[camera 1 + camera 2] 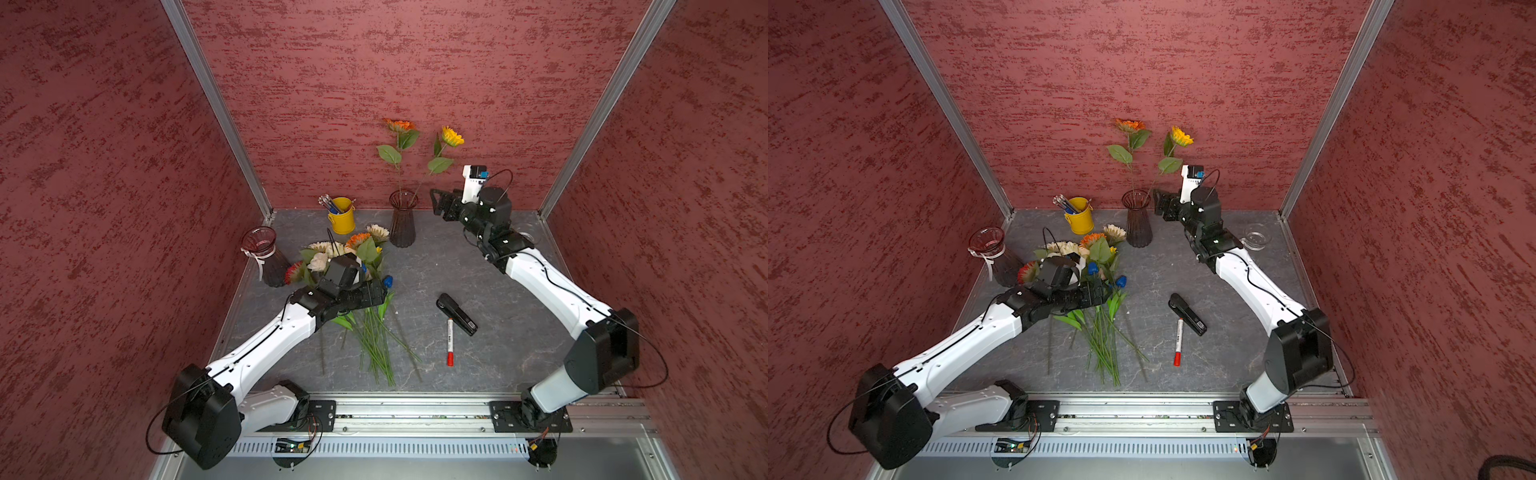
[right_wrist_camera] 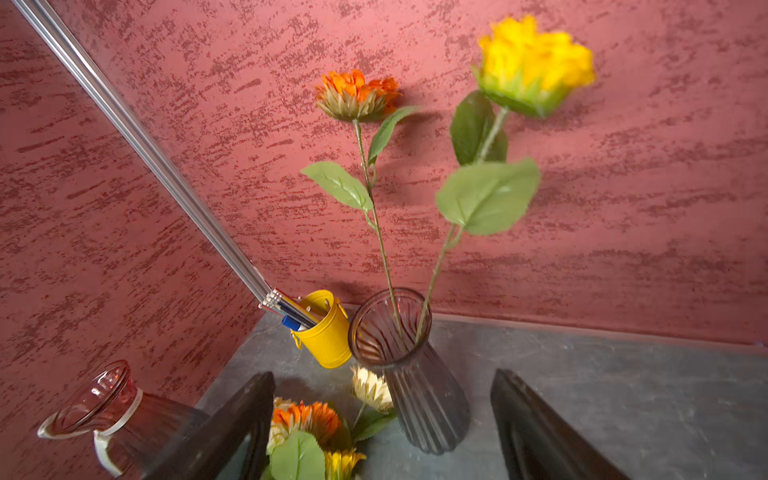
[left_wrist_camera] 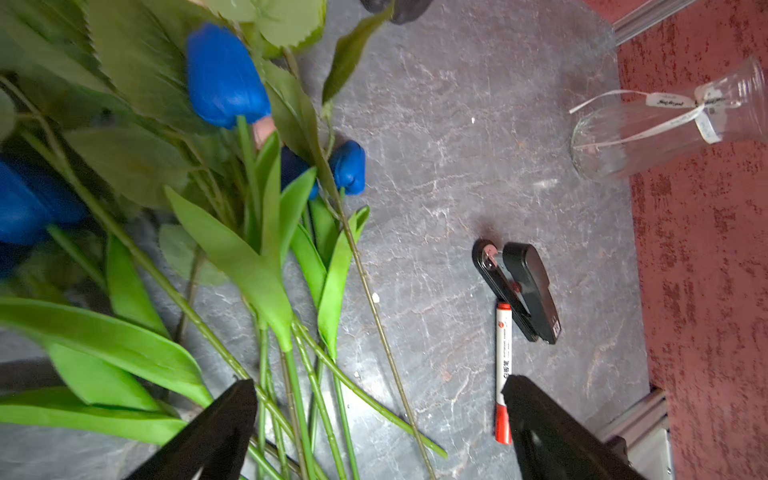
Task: Arrange the flowers in different vases according to their variety
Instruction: Pick up the flower at the center of the board.
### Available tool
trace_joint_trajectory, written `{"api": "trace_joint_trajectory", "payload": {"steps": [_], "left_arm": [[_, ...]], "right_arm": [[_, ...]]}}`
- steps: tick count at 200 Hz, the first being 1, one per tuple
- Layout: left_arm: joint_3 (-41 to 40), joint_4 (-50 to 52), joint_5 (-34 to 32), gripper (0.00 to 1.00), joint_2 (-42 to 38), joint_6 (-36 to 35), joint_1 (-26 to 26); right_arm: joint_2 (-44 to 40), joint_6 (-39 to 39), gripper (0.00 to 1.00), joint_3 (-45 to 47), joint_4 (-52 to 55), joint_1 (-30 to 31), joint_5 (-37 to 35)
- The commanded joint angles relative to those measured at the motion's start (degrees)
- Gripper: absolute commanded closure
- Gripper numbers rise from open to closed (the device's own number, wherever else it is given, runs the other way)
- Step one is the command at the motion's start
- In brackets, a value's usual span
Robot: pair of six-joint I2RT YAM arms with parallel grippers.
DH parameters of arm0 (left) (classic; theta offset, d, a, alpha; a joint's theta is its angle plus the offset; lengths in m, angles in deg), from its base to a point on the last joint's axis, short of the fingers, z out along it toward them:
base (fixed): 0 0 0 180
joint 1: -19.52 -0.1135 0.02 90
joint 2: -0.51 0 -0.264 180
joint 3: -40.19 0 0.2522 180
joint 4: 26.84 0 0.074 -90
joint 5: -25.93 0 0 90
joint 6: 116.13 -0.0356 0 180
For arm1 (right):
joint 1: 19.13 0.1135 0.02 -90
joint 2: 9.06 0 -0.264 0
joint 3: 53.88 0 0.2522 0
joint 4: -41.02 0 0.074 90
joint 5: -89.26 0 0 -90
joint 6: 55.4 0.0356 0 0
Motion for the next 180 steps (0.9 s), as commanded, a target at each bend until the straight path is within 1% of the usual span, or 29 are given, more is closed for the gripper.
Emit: {"api": "trace_joint_trajectory", "payload": {"steps": [1, 10, 40, 71, 111, 141, 180], "left_arm": [[0.09, -0.47, 3.58, 0.05, 2.34, 2.61, 2.10], [-0.41, -1.27, 4.10, 0.05, 3.35, 3.40, 2.93], [-0.88, -3.39, 5.83, 0.06, 7.72, 5.00, 4.93], [-1.92, -9.62, 8.19, 0.09, 12.24, 7.19, 5.65], [-0.70, -14.82, 10.11, 0.20, 19.05, 8.85, 6.02], [1.43, -14.94, 8.97, 0.27, 23.77, 8.73, 6.07], [1.99, -18.11, 8.30, 0.43, 27.44, 9.94, 5.93]], "right_arm": [[-4.46, 3.03, 0.15, 5.88, 3.84, 0.31, 0.22], [-7.54, 3.23, 0.15, 7.89, 4.83, 0.35, 0.36], [-12.82, 2.84, 0.16, 12.90, 8.98, 0.31, 1.04], [-16.83, 2.96, 0.17, 18.17, 10.13, 0.30, 1.00], [-19.27, 3.50, 0.17, 22.23, 10.04, 0.31, 0.02], [-19.91, 3.07, 0.18, 23.07, 10.03, 0.31, -0.23], [-19.32, 2.74, 0.20, 23.14, 9.95, 0.19, -0.28]]}}
